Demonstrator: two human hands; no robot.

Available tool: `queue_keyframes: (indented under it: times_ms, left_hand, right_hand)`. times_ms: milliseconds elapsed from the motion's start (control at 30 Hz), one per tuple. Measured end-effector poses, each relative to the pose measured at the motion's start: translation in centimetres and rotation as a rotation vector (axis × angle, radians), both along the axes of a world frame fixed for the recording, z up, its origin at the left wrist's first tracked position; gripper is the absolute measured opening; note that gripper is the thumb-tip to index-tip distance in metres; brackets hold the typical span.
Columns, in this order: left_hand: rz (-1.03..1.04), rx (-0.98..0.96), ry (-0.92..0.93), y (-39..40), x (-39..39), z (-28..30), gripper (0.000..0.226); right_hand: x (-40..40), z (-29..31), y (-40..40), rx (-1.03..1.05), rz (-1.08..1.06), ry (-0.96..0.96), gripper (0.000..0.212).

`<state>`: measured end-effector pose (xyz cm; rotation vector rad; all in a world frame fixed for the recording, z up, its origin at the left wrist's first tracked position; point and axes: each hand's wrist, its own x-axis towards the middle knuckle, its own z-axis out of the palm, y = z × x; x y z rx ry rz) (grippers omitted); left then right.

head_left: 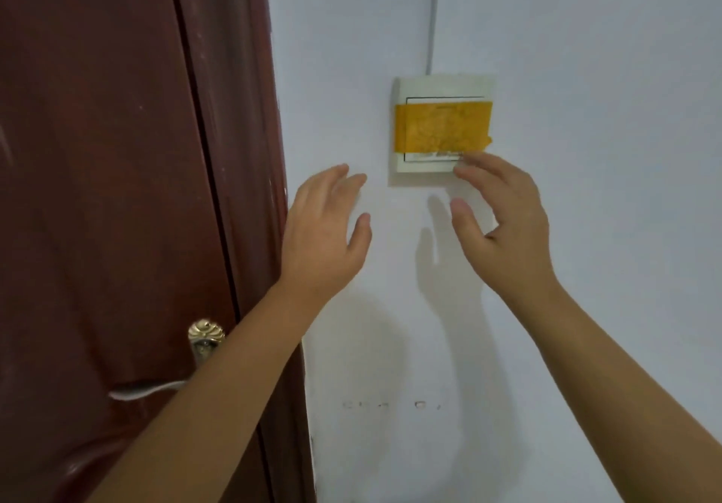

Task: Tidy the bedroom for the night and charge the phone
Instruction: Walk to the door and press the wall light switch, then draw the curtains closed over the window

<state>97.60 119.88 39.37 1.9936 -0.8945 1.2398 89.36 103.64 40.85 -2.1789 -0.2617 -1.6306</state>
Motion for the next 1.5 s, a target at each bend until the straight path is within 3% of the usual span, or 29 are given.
queue_keyframes:
  times_ms: [100,267,433,600,700,767,867,1000,1167,1300,1400,1500]
  left_hand:
    - [0.175,0.045,-0.077,-1.0,1.6,-0.1,0.047]
    - [0.32,0.098,-0.104,-1.8,3.3,-0.9,0.06]
    - [0.387,0.087,-0.189,-2.1,4.1,-1.2,0.06]
    - [0.403,0.079,-0.214,-2.3,4.4,-1.4,0.06]
    - [0.358,0.084,-0.179,-2.1,4.0,-1.2,0.058]
    - [0.251,0.087,-0.137,-1.6,3.2,-1.1,0.057]
    - [0.031,0.058,-0.06,-0.2,1.2,-2.8,0.053]
    - [-0.149,0.055,0.236,3.7,-2.6,-8.8,0.046]
    - [-0.195,-0.096,0.849,9.6,-8.5,-20.3,0.037]
    - [0.076,-0.425,1.189,13.1,-14.9,-27.8,0.044]
    - [0.323,-0.633,1.304,15.0,-19.6,-30.7,0.039]
    - [0.513,-0.814,1.326,17.3,-24.3,-31.5,0.041]
  right_hand:
    - [1.9,1.5,0.3,-0.083,-0.109,-0.163,0.033]
    - [4.3,2.0,0.6,-0.178,-0.22,-0.148,0.045]
    - [5.5,1.7,0.1,-0.269,-0.286,-0.263,0.042]
    - [5.3,1.9,0.1,-0.293,-0.308,-0.222,0.044]
    - [4.4,2.0,0.4,-0.264,-0.254,-0.159,0.046]
    - [3.4,1.4,1.0,-0.201,-0.181,-0.13,0.05]
    - [1.7,-1.9,2.2,-0.131,-0.054,-0.133,0.038]
    - [-0.3,-10.1,4.3,0.05,0.278,0.153,0.034]
    - [-1.0,-20.5,7.0,0.282,0.71,0.805,0.05]
    - [-0.8,-26.8,10.0,0.228,0.897,1.219,0.055]
    - [-1.6,-29.9,13.9,0.016,1.046,1.443,0.031]
    - [-2.6,-32.0,19.7,-0.157,1.217,1.604,0.032]
